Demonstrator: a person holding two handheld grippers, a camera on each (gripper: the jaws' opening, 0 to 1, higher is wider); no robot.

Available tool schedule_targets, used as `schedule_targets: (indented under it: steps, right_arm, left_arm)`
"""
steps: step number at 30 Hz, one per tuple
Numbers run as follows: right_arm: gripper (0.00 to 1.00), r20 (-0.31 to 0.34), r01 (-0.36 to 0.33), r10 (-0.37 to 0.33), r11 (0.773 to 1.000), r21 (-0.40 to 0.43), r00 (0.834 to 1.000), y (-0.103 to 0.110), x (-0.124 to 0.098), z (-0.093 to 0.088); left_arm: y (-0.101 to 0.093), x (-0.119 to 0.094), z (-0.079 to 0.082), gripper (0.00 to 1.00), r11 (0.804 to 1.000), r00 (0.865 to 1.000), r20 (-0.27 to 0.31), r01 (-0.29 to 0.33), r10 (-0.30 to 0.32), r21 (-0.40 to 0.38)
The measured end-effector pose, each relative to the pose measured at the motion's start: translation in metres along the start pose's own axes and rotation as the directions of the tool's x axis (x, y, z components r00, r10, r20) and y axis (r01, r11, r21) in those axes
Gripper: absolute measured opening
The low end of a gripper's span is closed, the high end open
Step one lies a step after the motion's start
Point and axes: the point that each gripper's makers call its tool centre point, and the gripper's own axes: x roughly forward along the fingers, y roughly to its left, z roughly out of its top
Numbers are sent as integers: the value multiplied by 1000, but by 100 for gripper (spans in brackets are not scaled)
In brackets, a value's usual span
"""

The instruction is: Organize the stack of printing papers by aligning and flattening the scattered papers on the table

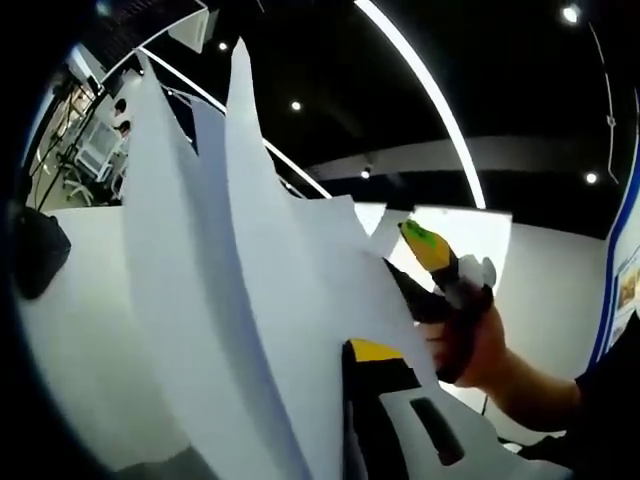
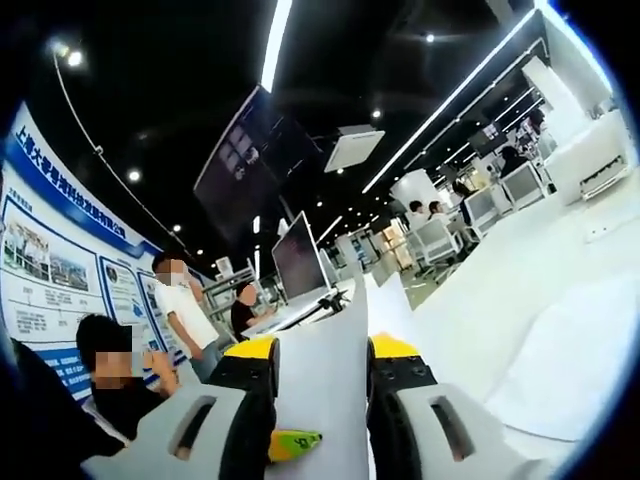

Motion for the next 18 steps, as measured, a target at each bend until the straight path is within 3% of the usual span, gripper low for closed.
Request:
schedule_targets:
  steps: [18]
  right_arm:
    - [54,16,63,-62,997,-55,998,-7,-3,4]
  left_arm:
    - [0,0,-2,8,1000,1000,-11,-4,4,8]
